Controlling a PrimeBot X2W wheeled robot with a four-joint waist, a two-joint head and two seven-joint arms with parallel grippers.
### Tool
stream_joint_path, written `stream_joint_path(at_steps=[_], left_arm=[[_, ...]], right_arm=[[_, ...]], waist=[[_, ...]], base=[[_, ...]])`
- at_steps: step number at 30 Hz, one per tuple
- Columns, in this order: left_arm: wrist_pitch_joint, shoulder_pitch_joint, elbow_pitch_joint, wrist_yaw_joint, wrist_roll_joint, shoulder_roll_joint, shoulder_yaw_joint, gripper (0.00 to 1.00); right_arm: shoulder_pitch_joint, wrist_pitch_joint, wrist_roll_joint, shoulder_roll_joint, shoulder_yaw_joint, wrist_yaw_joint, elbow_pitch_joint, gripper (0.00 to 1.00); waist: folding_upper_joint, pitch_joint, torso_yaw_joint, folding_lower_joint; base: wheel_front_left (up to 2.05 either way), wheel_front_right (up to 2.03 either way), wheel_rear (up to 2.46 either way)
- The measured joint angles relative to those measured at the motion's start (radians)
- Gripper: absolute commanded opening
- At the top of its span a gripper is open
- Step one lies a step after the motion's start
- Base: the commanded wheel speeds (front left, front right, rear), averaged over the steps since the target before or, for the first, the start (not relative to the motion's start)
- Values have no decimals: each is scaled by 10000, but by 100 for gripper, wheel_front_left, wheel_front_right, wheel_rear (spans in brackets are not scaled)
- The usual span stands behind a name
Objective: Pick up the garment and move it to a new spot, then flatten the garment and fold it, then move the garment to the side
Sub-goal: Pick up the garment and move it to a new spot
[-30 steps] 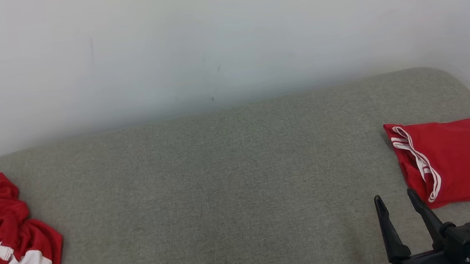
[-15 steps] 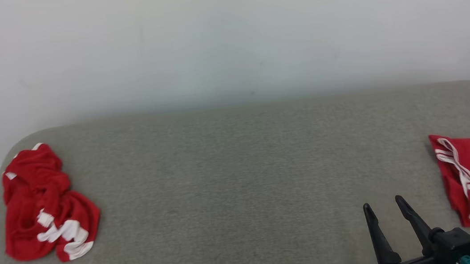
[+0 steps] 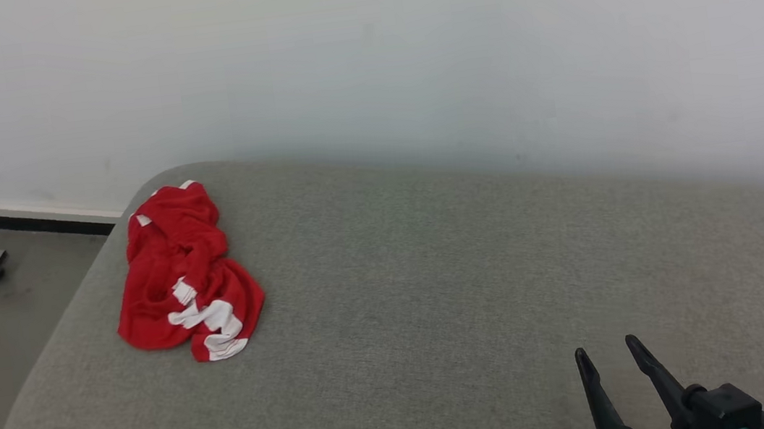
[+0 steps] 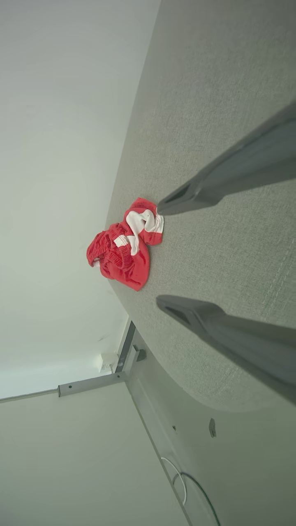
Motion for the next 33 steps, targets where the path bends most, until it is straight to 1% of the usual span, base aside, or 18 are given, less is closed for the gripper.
stream_joint_path(at_steps=[7, 13, 22, 24, 26, 28, 31, 33], left_arm=[[0, 37, -127, -15, 27, 4, 244, 100], [0, 106, -209, 38, 23, 4, 182, 100], [0, 151, -259, 353, -67, 2, -38, 100], [0, 14, -211, 441, -65, 2, -56, 100], [0, -215, -113, 437, 10, 4, -94, 100], [0, -553, 163, 426, 94, 13, -159, 100], [0, -1318, 947, 460, 249, 102, -221, 100], [61, -2027, 1710, 635, 224, 190, -127, 100]], right_arm=[[20, -2, 92, 15, 102, 0, 17, 100], [-32, -2, 198, 17, 207, 0, 13, 100], [-32, -2, 203, 19, 305, 0, 38, 100], [-41, -2, 192, 21, 378, 0, 40, 100], [-90, -2, 190, 21, 476, 0, 42, 100], [-173, -2, 171, 21, 569, 0, 36, 100], [-223, -2, 107, 23, 727, 0, 61, 100], [-314, -2, 65, 21, 876, 0, 84, 100]], waist=[[0, -76, 727, 0], [0, -91, 992, 0], [0, 1, 903, 0], [0, 43, 836, 0], [0, 92, 751, 0], [0, 150, 652, 0], [0, 268, 490, 0], [1, 365, 373, 0]], base=[[0, 0, 0], [0, 0, 0], [0, 0, 0], [0, 0, 0], [0, 0, 0], [0, 0, 0], [0, 0, 0], [0, 0, 0]])
